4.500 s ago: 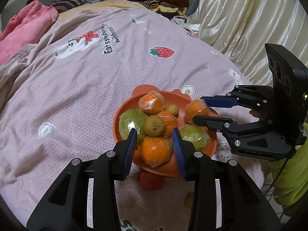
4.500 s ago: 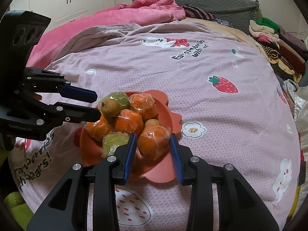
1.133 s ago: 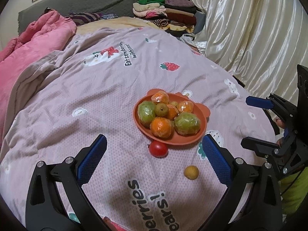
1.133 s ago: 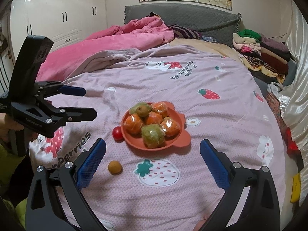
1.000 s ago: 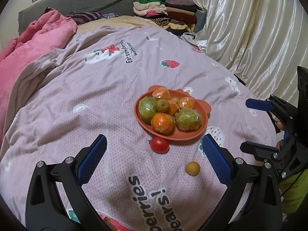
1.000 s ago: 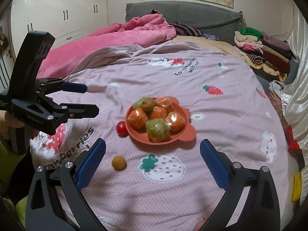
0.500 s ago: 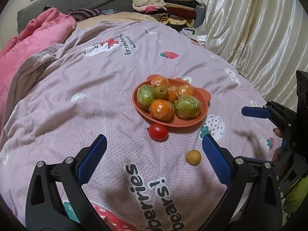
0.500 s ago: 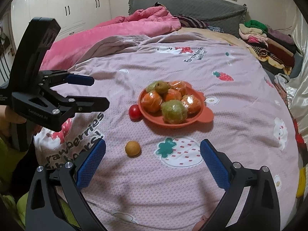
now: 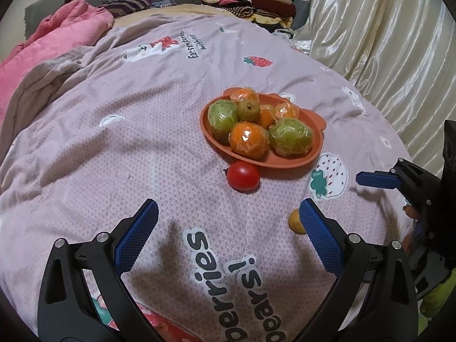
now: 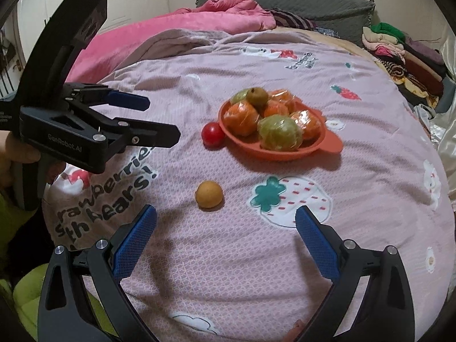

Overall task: Organize fruits
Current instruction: 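Move both open tools toward the red tomato and small yellow fruit, then grasp the small yellow fruit with the right tool while the left tool grasps the red tomato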

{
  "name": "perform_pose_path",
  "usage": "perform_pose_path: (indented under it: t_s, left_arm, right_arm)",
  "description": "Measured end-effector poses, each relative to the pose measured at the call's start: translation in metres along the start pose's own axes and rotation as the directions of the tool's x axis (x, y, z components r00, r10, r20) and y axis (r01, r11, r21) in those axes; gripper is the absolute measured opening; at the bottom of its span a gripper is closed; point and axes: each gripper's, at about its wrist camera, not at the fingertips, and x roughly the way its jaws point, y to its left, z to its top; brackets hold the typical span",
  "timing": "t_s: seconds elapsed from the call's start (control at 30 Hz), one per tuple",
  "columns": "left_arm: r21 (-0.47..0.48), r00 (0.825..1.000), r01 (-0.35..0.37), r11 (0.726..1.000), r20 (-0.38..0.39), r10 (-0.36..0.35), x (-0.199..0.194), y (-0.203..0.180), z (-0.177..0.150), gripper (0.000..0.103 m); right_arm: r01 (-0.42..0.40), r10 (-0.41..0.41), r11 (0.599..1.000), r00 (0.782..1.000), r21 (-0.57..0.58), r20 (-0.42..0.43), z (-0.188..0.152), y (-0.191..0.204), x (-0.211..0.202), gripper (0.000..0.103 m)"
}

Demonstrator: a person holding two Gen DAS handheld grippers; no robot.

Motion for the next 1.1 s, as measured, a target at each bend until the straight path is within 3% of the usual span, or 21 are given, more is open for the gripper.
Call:
perform_pose_path:
  t_s: [0.07, 0.13, 0.2, 0.53, 0.73, 1.1]
  left_arm:
    - [0.003, 1.0, 0.004, 1.0, -0.005, -0.004, 0.002, 0.001, -0.001, 0.093]
    - [0.005, 1.0, 0.006, 1.0, -0.008, -0.006, 0.004, 0.0, -0.001, 0.09]
    - [0.008, 1.0, 0.01, 1.0, -0.014, -0.01, 0.006, 0.001, -0.001, 0.086]
    - [0.025, 0.998, 0.032, 0.999, -0.054, -0.031, 0.023, -0.001, -0.001, 0.07]
    - [0.035, 0.997, 0.048, 0.998, -0.064, -0.046, 0.036, -0.003, 0.007, 0.06]
    - [0.082, 0.995, 0.068, 0.994, -0.082, -0.061, 0.053, -0.009, 0.015, 0.049]
  right_arm:
    - [-0.009, 0.009, 1.0, 1.0, 0.002, -0.003, 0.0, 0.001, 0.005, 0.094]
    - [-0.027, 0.027, 1.0, 1.0, 0.006, -0.007, 0.0, 0.002, 0.011, 0.074]
    - [-0.043, 0.043, 0.999, 0.999, 0.004, -0.014, 0.002, 0.002, 0.016, 0.07]
    - [-0.097, 0.096, 0.995, 0.995, -0.031, -0.038, 0.005, 0.007, 0.039, 0.025]
    - [-0.136, 0.137, 0.991, 0.99, 0.01, -0.03, 0.002, -0.004, 0.034, 0.024]
    - [-0.134, 0.133, 0.987, 0.991, 0.087, 0.01, -0.004, -0.032, 0.017, 0.024]
